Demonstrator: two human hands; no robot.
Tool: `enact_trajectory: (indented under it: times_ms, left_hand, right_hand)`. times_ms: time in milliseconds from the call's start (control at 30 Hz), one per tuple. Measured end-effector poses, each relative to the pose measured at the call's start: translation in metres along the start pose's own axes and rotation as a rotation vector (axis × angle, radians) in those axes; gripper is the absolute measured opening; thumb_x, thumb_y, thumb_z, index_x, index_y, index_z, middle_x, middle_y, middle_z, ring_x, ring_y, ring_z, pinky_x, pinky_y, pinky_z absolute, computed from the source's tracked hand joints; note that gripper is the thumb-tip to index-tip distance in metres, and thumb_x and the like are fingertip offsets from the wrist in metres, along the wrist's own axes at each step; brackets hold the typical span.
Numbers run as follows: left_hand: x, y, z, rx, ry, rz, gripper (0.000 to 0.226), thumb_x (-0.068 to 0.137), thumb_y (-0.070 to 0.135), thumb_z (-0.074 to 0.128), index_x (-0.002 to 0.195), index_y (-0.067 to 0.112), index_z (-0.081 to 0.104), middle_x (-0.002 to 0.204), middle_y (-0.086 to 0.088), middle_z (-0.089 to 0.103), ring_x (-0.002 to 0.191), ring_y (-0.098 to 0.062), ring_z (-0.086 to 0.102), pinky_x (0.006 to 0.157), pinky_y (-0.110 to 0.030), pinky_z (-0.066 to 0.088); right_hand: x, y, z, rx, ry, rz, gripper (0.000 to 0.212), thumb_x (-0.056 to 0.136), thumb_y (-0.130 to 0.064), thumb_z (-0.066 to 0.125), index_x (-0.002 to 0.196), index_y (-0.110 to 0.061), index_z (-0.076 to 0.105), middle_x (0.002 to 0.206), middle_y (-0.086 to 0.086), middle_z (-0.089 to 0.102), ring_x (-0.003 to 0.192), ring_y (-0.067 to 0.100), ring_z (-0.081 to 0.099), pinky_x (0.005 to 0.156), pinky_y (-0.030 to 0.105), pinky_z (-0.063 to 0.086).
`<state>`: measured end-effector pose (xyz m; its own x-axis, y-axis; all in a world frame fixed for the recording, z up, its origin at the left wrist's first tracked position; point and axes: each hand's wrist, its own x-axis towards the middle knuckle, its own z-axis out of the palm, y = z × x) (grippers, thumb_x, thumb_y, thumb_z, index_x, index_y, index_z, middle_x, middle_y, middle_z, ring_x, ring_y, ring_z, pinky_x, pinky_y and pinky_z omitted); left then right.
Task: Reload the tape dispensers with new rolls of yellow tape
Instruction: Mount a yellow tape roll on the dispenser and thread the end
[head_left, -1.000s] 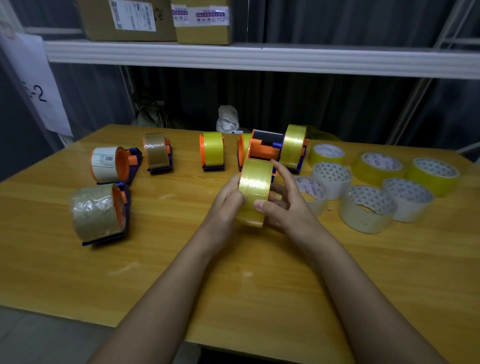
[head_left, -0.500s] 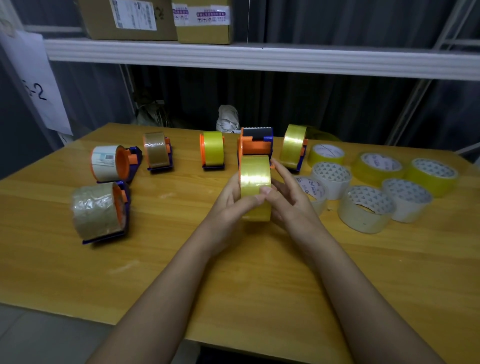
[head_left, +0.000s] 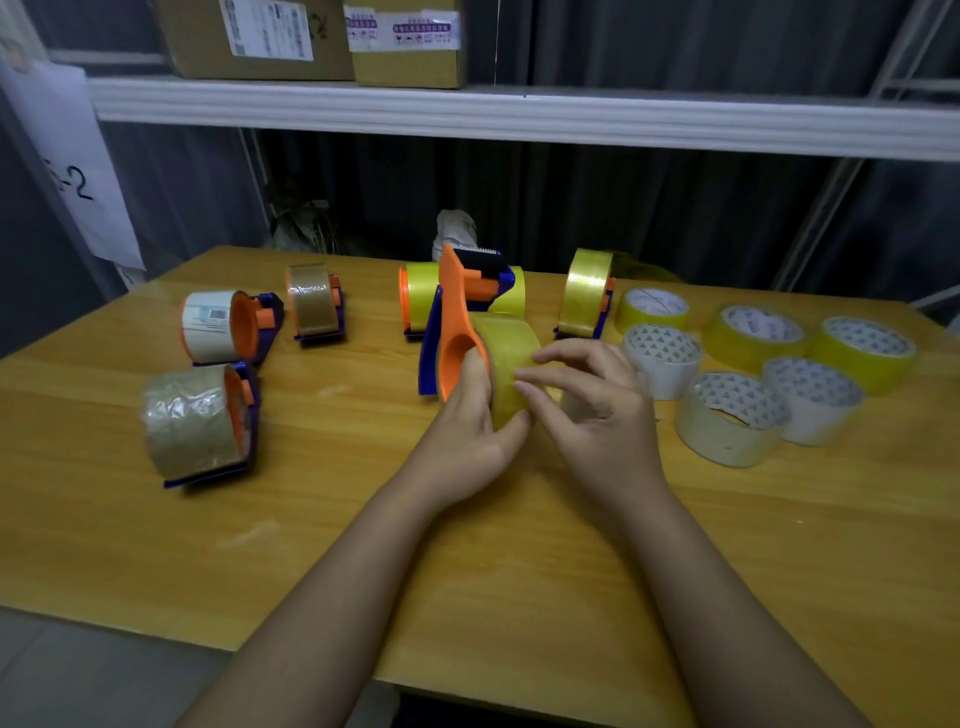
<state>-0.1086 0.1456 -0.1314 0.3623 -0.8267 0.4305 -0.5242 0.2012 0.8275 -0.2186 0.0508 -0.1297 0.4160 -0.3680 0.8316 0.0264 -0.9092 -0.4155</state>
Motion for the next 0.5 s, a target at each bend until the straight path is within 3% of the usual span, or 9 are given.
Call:
enact_trajectory:
  times_ms: [200,367,500]
  left_hand:
    - [0.0002,-0.0035,-0.0001,0.059,-0.031,0.021,0.044,0.092,0.022,0.059,0.128,0.014,0.035,0.117,0.0,0.053,0.108,-0.008,0.054,0.092,-0.034,0.05]
    - [-0.0002,-0.0062,0.0002,0.078,-0.03,-0.003,0.045,0.087,0.032,0.058,0.123,0.014,0.036,0.111,-0.01,0.053,0.103,-0.022,0.056,0.084,-0.047,0.05]
    - [0.0,-0.0069,0.0,0.097,-0.024,-0.004,0.042,0.088,0.032,0.057,0.121,0.014,0.037,0.108,-0.011,0.053,0.098,-0.029,0.056,0.079,-0.053,0.049]
  right_hand:
    - [-0.0027,0.0012,-0.0016,-0.136,-0.009,-0.148,0.016,0.087,-0.016,0.066,0.096,-0.007,0.076,0.098,0.006,0.071,0.093,0.016,0.063,0.086,0.018,0.046]
    - [-0.0041,-0.0014,-0.0005,-0.261,-0.011,-0.296,0.016,0.089,-0.012,0.064,0.095,-0.002,0.074,0.096,0.01,0.072,0.09,0.02,0.066,0.083,0.023,0.048]
    - [-0.0021,-0.0031,0.0004,-0.274,-0.015,-0.271,0.014,0.088,-0.012,0.062,0.091,-0.002,0.072,0.094,0.009,0.07,0.087,0.021,0.065,0.08,0.023,0.046]
